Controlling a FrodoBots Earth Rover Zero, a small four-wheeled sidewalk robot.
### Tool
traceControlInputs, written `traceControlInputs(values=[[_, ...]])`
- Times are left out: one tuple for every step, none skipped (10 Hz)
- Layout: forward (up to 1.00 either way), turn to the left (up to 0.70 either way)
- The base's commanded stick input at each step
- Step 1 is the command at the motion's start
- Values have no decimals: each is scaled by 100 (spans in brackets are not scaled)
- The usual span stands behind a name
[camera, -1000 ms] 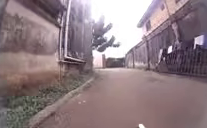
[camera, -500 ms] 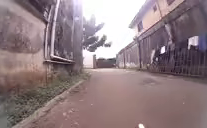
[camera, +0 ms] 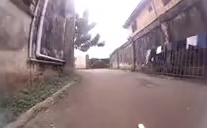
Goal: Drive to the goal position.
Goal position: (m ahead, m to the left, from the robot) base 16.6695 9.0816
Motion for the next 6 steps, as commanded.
traceControlInputs(values=[[70,0],[70,0],[70,0],[70,0],[70,0],[70,0]])
